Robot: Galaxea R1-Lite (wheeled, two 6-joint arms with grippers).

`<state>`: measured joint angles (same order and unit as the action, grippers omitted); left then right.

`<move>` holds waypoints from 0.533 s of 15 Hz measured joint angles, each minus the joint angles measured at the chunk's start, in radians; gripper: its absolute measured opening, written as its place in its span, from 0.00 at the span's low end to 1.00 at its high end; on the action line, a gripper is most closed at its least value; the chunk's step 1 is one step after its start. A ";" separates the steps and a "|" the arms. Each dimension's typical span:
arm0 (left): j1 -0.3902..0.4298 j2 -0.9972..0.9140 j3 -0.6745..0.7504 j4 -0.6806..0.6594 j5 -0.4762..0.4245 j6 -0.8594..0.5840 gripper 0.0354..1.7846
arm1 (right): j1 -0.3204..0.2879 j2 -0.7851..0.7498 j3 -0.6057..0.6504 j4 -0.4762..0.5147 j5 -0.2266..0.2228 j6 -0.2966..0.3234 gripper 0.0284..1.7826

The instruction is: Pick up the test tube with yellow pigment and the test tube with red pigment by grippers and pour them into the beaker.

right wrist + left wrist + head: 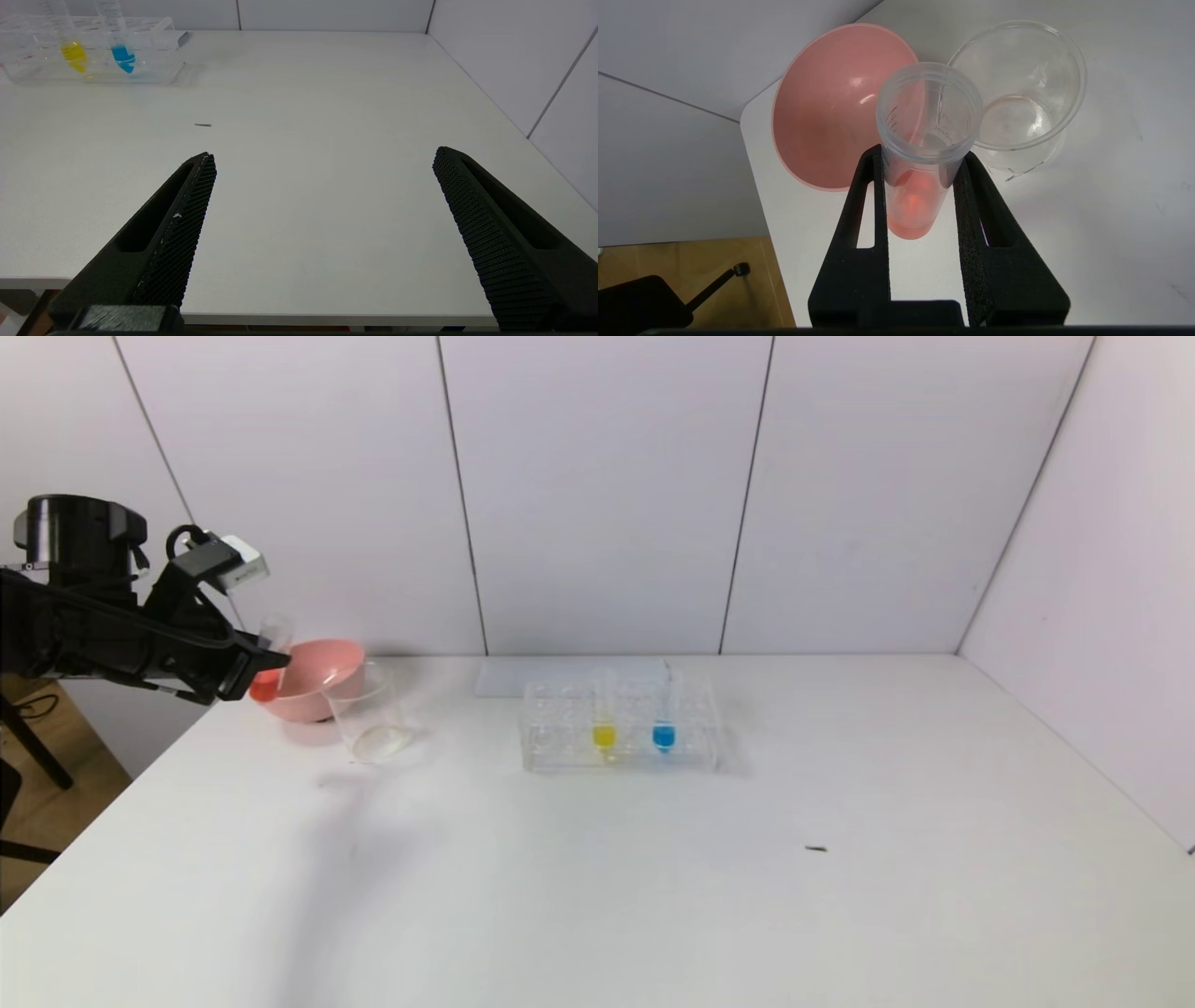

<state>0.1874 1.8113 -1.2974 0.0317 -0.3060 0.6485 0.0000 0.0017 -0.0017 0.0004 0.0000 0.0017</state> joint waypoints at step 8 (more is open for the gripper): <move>0.011 0.011 -0.090 0.168 0.001 0.094 0.23 | 0.000 0.000 0.000 0.000 0.000 0.000 0.95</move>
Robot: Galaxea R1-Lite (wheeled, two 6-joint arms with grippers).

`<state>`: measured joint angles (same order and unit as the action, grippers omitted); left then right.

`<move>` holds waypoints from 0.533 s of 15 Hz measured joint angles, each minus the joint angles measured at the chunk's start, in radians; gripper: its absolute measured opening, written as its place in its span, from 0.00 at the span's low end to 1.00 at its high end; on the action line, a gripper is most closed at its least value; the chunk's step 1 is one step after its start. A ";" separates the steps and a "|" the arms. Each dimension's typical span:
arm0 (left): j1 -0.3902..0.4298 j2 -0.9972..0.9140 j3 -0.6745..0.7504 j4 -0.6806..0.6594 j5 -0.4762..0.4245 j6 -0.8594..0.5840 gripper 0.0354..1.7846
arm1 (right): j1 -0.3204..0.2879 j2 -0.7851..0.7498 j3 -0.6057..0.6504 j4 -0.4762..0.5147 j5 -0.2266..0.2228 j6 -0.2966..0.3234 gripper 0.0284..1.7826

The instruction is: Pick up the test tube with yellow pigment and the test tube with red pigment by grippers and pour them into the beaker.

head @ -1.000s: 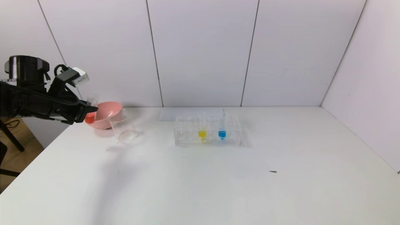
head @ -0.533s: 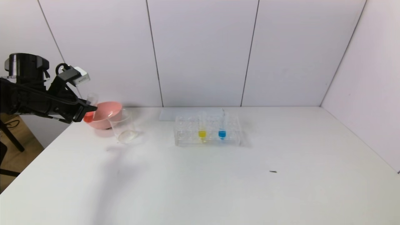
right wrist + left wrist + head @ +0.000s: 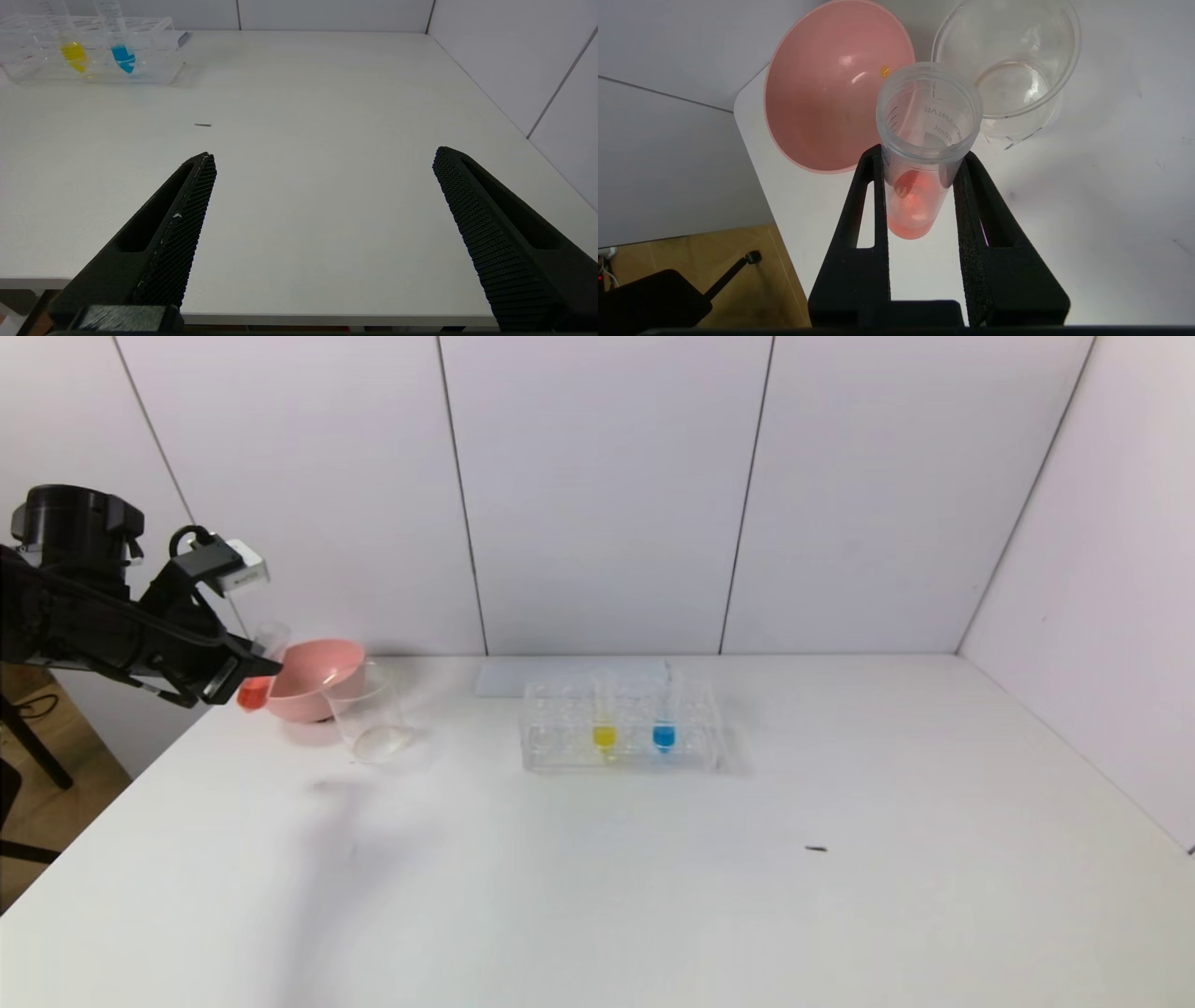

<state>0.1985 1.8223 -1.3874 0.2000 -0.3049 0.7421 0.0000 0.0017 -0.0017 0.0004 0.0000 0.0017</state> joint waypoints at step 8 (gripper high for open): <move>0.002 0.020 -0.113 0.188 0.000 0.093 0.23 | 0.000 0.000 0.000 0.000 0.000 0.000 0.95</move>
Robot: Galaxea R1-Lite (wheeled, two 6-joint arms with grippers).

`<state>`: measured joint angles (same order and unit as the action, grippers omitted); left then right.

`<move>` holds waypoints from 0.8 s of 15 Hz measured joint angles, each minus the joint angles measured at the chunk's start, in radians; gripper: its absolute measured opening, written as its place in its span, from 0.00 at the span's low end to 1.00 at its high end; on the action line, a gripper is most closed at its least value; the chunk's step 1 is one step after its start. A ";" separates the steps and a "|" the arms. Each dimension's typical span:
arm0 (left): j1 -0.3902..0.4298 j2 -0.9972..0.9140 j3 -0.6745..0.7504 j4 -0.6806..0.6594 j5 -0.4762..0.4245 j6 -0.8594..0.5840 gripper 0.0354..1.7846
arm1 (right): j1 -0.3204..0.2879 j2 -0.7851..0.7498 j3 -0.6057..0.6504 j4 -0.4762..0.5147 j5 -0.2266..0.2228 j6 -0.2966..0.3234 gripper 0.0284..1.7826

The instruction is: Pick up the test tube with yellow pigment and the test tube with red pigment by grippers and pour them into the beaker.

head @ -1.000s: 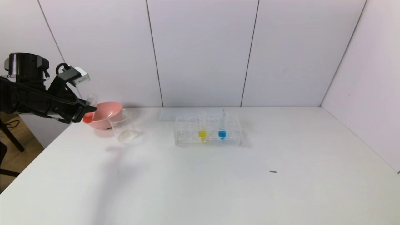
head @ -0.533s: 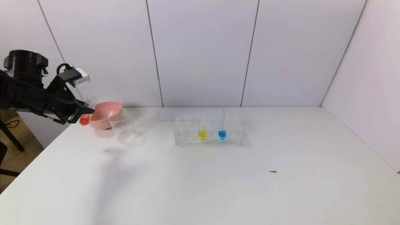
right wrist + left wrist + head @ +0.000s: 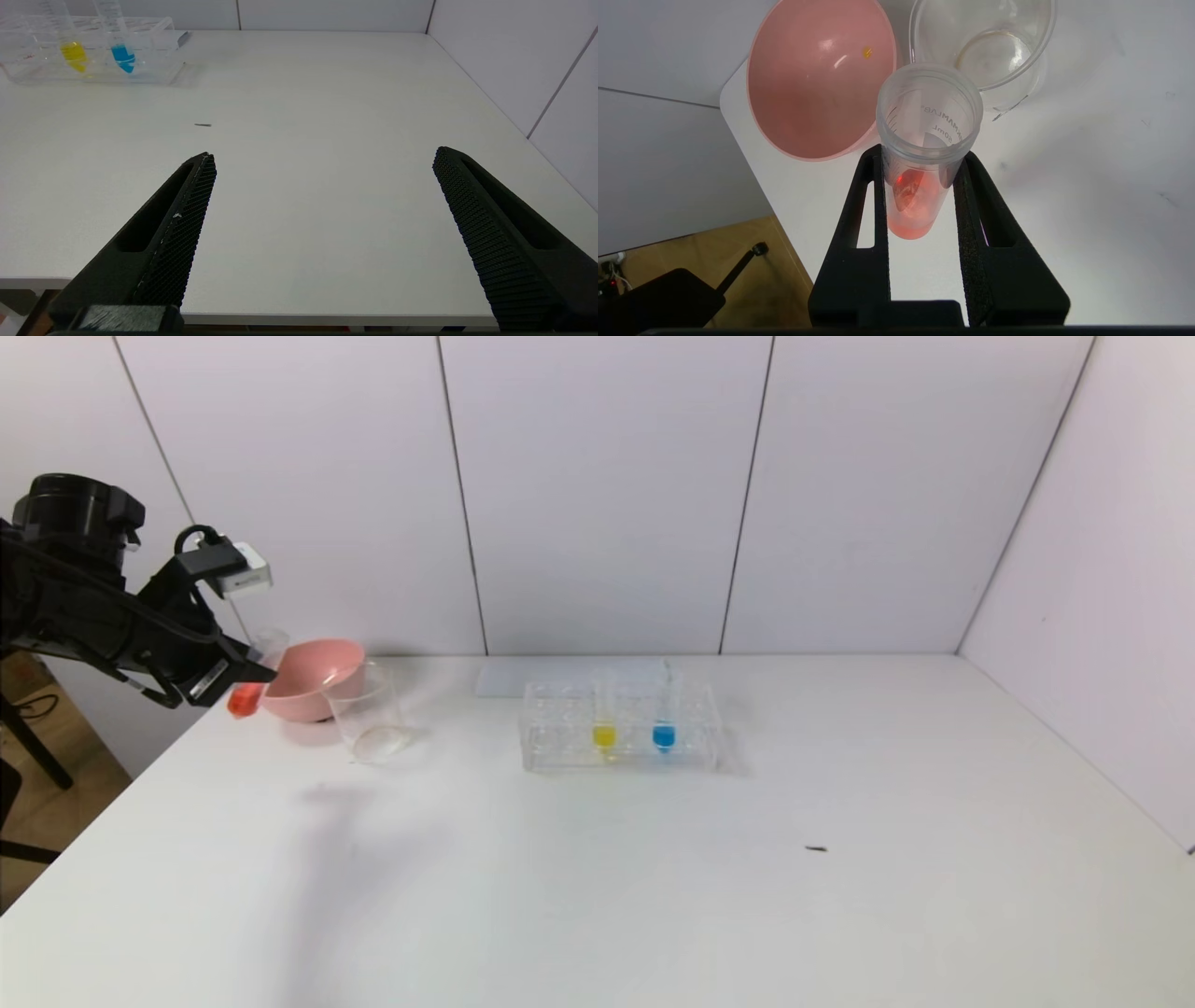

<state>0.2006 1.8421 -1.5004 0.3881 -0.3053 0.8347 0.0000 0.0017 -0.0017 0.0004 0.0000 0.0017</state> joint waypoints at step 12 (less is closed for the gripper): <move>0.000 0.035 -0.062 0.062 0.015 0.074 0.23 | 0.000 0.000 0.000 0.000 0.000 0.000 0.95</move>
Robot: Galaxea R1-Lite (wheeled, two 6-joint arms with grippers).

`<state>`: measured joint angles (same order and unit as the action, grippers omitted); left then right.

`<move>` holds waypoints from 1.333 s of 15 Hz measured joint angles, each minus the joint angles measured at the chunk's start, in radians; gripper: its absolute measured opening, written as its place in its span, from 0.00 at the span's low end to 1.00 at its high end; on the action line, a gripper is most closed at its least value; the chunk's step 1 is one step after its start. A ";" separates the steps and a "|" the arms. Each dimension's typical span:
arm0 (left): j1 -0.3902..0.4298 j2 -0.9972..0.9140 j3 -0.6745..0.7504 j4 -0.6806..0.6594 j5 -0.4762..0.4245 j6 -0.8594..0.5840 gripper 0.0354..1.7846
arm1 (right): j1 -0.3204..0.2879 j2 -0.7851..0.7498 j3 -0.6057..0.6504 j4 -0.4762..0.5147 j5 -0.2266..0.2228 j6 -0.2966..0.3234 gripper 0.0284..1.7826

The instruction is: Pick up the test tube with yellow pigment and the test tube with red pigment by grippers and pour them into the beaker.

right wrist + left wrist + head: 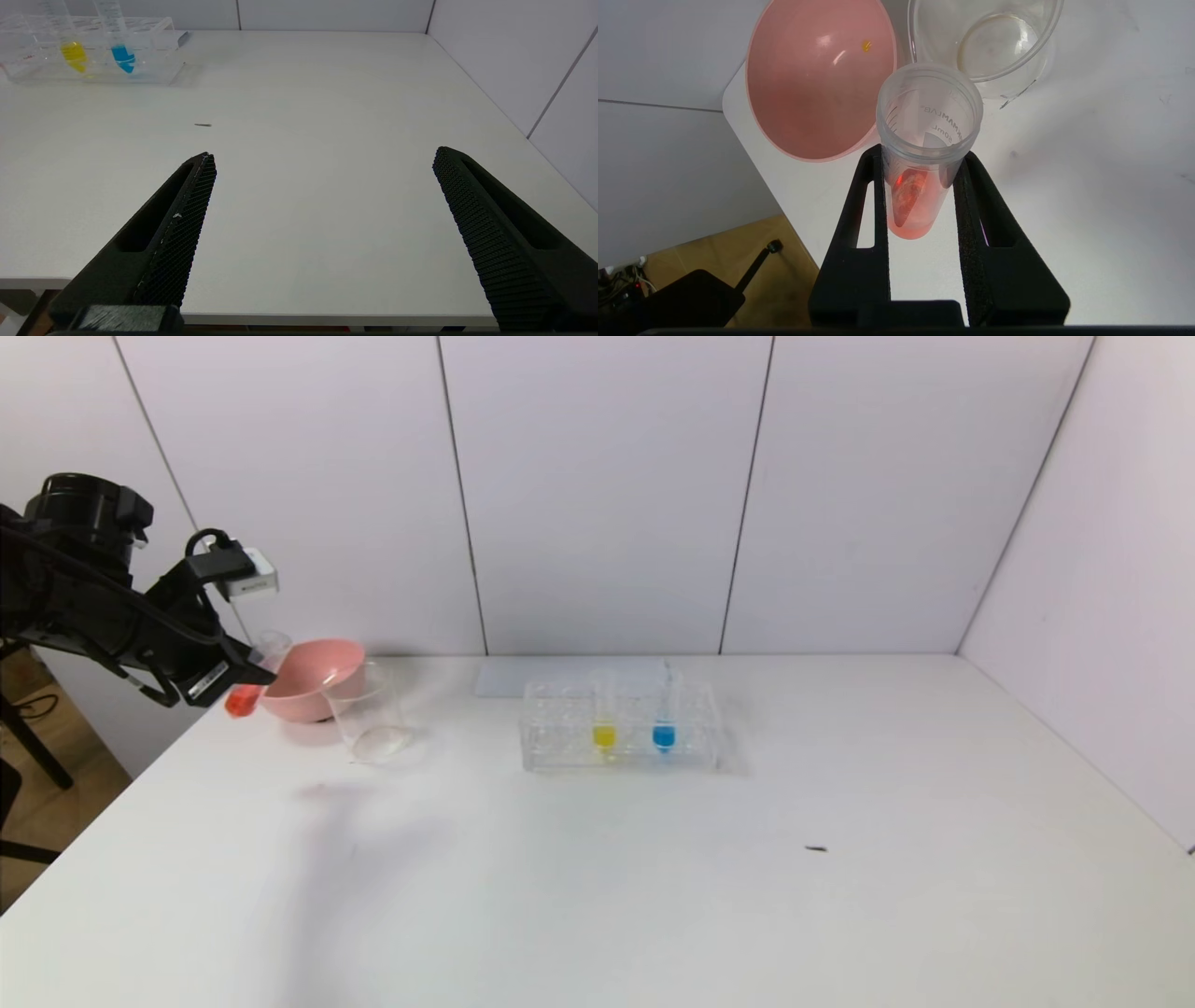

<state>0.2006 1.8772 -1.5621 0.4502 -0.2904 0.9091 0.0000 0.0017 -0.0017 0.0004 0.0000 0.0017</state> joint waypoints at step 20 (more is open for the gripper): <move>-0.010 0.024 0.008 -0.013 0.097 0.061 0.23 | 0.000 0.000 0.000 0.000 0.000 0.000 0.95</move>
<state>0.1904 1.9011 -1.5538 0.4368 -0.1934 0.9706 0.0000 0.0017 -0.0017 0.0004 0.0000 0.0017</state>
